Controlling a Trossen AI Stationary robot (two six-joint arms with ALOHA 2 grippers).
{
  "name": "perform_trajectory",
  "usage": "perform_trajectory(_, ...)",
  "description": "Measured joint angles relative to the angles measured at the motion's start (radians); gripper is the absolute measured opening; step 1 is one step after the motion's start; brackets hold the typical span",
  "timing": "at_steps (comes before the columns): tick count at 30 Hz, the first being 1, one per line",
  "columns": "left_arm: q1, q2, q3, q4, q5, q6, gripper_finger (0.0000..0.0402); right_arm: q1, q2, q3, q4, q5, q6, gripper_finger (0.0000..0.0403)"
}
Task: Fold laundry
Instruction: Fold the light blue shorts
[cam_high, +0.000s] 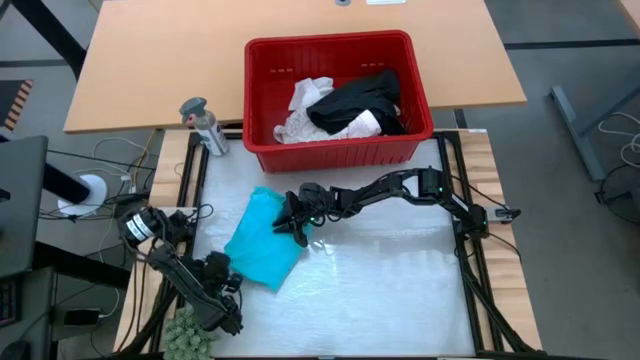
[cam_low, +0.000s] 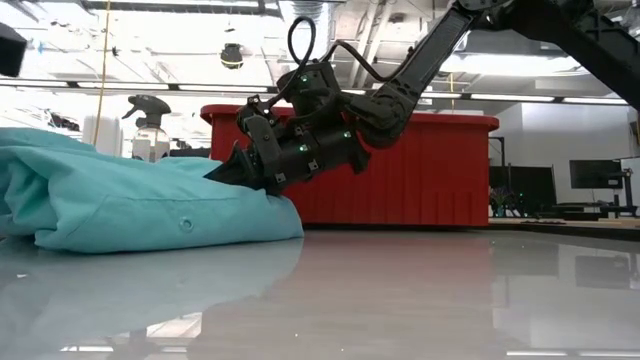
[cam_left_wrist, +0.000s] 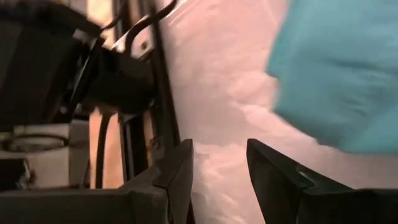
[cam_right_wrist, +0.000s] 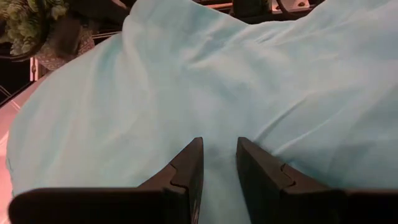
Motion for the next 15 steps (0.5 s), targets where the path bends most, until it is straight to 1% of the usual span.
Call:
perform_trajectory(1,-0.011,0.0,-0.001,0.0,-0.023,-0.05,0.0136,0.0,0.0,0.0,0.0,0.0,0.0,0.0122)
perform_trajectory(3,-0.042,0.0,0.006,0.0,-0.13,-0.144,0.013,0.0,0.0,0.0,0.0,0.0,0.0,0.0122)
perform_trajectory(4,-0.055,0.0,0.012,0.001,-0.179,-0.156,0.0126,0.0,0.0,0.0,0.0,0.0,0.0,0.0122)
perform_trajectory(10,-0.066,-0.009,0.065,0.002,-0.387,-0.142,0.0089,0.0,0.0,0.0,-0.001,0.0,-0.012,0.0122)
perform_trajectory(12,-0.067,-0.021,0.075,0.002,-0.398,-0.121,0.0074,0.0,0.0,0.0,-0.001,0.0,-0.012,0.0122)
perform_trajectory(13,-0.067,-0.027,0.075,0.0,-0.366,-0.092,0.0066,0.0,0.0,0.0,-0.002,0.0,-0.012,0.0122)
perform_trajectory(15,-0.067,-0.042,0.06,0.001,-0.26,-0.051,0.0048,0.0,0.0,0.0,-0.002,0.0,-0.012,0.0122)
